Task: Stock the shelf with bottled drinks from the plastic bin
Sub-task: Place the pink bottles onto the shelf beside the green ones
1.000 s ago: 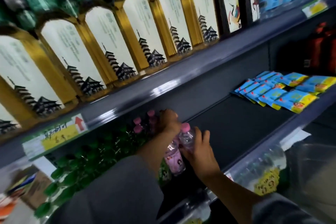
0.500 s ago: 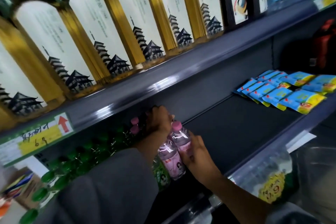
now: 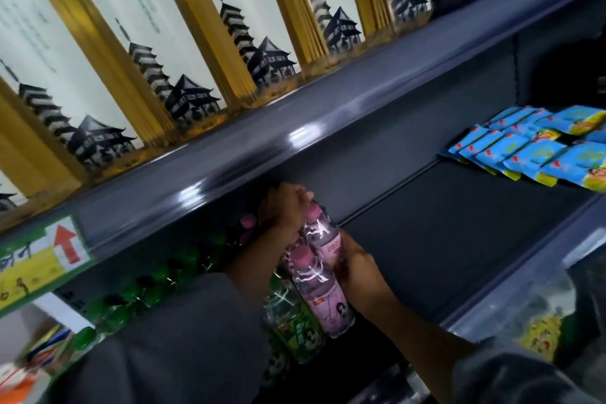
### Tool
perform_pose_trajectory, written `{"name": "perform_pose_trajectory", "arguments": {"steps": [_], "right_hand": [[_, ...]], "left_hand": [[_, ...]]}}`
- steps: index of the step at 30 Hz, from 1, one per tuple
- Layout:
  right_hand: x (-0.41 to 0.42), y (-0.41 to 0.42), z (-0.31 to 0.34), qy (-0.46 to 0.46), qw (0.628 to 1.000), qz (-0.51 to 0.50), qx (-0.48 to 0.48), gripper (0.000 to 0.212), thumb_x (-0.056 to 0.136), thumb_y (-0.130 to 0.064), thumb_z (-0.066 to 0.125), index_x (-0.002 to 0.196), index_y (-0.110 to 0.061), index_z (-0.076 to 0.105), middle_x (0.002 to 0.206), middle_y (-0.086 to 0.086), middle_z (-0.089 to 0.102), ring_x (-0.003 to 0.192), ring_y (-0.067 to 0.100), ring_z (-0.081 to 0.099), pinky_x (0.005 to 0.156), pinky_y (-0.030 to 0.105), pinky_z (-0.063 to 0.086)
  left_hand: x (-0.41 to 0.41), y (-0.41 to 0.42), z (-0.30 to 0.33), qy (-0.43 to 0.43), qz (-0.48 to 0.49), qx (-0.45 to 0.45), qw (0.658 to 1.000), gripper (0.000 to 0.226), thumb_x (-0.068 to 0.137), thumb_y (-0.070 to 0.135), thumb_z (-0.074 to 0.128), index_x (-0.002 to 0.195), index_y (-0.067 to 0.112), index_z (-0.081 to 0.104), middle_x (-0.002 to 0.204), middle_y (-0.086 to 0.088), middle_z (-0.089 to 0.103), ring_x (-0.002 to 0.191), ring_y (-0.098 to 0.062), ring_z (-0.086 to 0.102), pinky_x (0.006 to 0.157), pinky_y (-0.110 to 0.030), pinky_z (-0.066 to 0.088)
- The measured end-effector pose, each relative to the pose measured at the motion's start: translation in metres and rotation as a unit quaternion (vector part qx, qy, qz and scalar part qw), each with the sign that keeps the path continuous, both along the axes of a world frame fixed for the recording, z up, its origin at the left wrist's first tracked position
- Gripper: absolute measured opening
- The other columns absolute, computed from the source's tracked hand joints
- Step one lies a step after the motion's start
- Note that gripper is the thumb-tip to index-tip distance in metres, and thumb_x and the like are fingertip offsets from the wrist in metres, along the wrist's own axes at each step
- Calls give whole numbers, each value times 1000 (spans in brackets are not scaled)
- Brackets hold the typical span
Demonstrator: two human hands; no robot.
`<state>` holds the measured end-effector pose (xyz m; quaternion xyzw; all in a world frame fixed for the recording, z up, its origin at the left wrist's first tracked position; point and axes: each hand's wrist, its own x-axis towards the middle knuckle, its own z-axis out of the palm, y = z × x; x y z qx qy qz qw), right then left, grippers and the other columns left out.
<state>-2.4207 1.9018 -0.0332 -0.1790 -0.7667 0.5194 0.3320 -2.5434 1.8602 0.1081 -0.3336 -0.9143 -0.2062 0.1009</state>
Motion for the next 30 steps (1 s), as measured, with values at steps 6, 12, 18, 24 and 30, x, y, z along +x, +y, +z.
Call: {"name": "perform_pose_trajectory", "arguments": {"steps": [6, 12, 18, 24, 30], "right_hand": [[-15, 6, -8, -8, 1000, -18, 16, 52, 90, -29, 52, 141, -34, 45, 129, -2, 62, 118, 14, 61, 104, 38, 49], [-30, 13, -15, -59, 998, -23, 24, 88, 97, -16, 58, 161, -27, -1, 144, 11, 50, 129, 31, 41, 106, 39, 41], [-42, 30, -16, -77, 997, 13, -3, 86, 89, -34, 68, 153, -40, 12, 126, 3, 60, 119, 30, 40, 97, 33, 35], [-45, 36, -16, -78, 996, 45, -15, 86, 73, -39, 61, 149, -53, 24, 123, -2, 66, 120, 29, 53, 108, 41, 43], [-58, 42, -29, -52, 996, 70, -4, 87, 74, -25, 63, 147, -56, 28, 129, -7, 65, 124, 27, 58, 108, 47, 46]], "left_hand": [[-4, -3, -4, 25, -4, -37, 999, 23, 93, 22, 54, 106, 24, 73, 110, -11, 73, 108, -35, 65, 90, -42, 53], [11, -4, 3, 86, 18, -141, 986, 37, 103, 23, 44, 137, 28, 59, 137, -14, 58, 132, -36, 45, 104, -43, 38], [16, -4, 6, 102, 13, -207, 973, 39, 102, 30, 43, 140, 30, 52, 144, -8, 50, 135, -34, 40, 107, -43, 33], [16, -4, 4, 118, 18, -218, 969, 42, 100, 32, 46, 142, 28, 52, 145, -8, 51, 134, -34, 41, 107, -42, 33], [17, -3, 2, 122, 21, -197, 973, 42, 101, 31, 49, 142, 26, 53, 145, -7, 52, 134, -33, 43, 107, -43, 35]]}}
